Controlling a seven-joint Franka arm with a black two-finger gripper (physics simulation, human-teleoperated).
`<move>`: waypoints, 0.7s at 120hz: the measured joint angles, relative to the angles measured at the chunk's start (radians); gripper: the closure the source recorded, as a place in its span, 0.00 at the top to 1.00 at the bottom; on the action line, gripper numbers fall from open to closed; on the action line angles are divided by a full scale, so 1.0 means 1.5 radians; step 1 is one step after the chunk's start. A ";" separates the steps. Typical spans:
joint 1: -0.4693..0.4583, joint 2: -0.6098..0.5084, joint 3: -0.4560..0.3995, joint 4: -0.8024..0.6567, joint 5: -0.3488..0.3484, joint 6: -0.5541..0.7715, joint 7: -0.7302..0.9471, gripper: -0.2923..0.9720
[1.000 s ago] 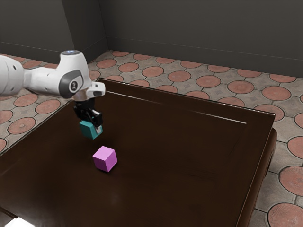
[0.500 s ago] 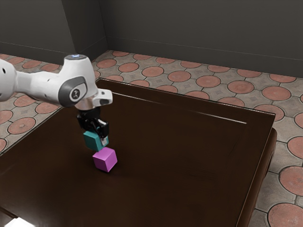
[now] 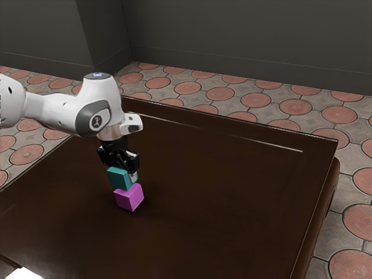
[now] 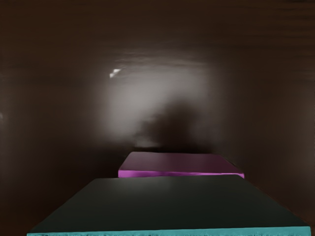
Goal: Pick up the blue block with one arm, and put the blue block on the pink block with one arm
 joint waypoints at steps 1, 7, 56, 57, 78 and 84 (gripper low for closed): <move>0.000 0.001 0.000 0.000 0.000 0.001 0.000 0.45; 0.000 0.006 0.000 0.001 0.002 0.004 -0.001 0.45; 0.000 -0.012 -0.010 -0.024 0.004 0.013 0.000 0.46; 0.000 -0.012 -0.011 -0.025 0.004 0.013 0.000 0.46; 0.000 -0.012 -0.011 -0.033 0.003 0.017 0.001 0.46; 0.000 -0.010 -0.011 -0.032 0.003 0.019 0.001 0.45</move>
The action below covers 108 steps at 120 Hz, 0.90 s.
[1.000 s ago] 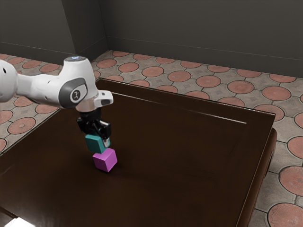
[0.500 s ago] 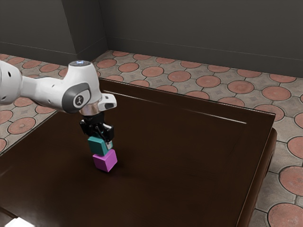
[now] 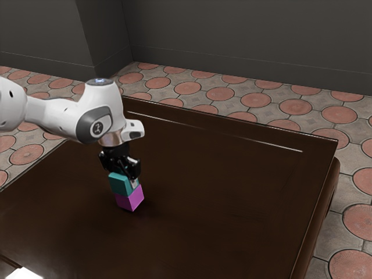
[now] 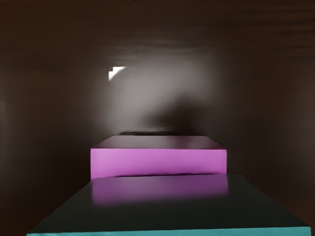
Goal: Pick up the blue block with one arm, and put the blue block on the pink block with one arm
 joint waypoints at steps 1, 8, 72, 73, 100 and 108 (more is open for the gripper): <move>0.000 0.000 0.000 0.000 0.000 0.000 0.000 0.45; 0.000 0.001 0.000 0.001 0.000 0.003 0.000 0.45; 0.000 0.010 0.003 0.012 0.001 0.012 0.007 0.45; 0.000 0.009 0.003 0.012 0.000 0.012 0.007 0.45; 0.000 0.007 0.003 0.010 -0.004 0.012 0.011 0.50; 0.000 0.007 0.005 0.010 -0.009 0.011 0.015 0.58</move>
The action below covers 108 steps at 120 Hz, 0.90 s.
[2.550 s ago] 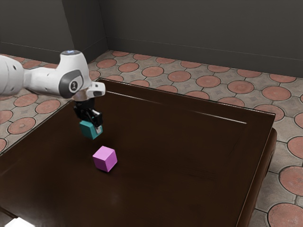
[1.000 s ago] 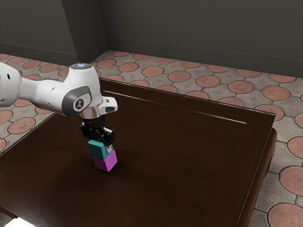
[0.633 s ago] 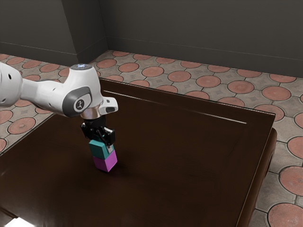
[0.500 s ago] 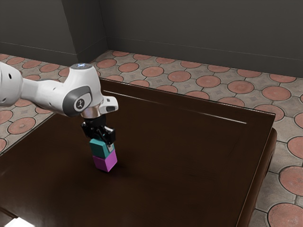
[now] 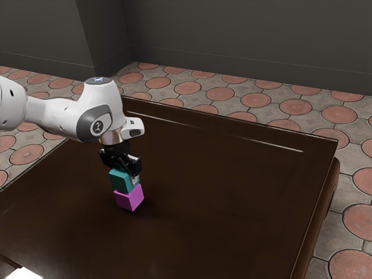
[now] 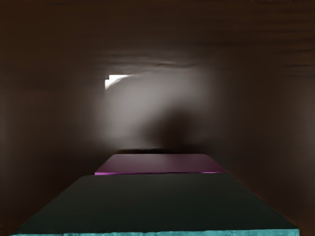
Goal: Pick up the blue block with one arm, and put the blue block on the pink block with one arm
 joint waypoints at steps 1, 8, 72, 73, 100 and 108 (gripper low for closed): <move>0.000 0.000 0.000 0.000 -0.001 0.000 0.001 0.58; 0.000 0.001 0.001 0.000 -0.003 -0.001 0.005 0.63; -0.002 -0.125 -0.003 -0.017 -0.020 -0.022 0.028 0.76; -0.003 -0.127 -0.003 -0.017 -0.020 -0.023 0.029 0.76; -0.002 -0.179 -0.011 -0.017 -0.044 -0.072 0.032 0.76; -0.002 -0.182 -0.012 -0.017 -0.052 -0.082 0.033 0.77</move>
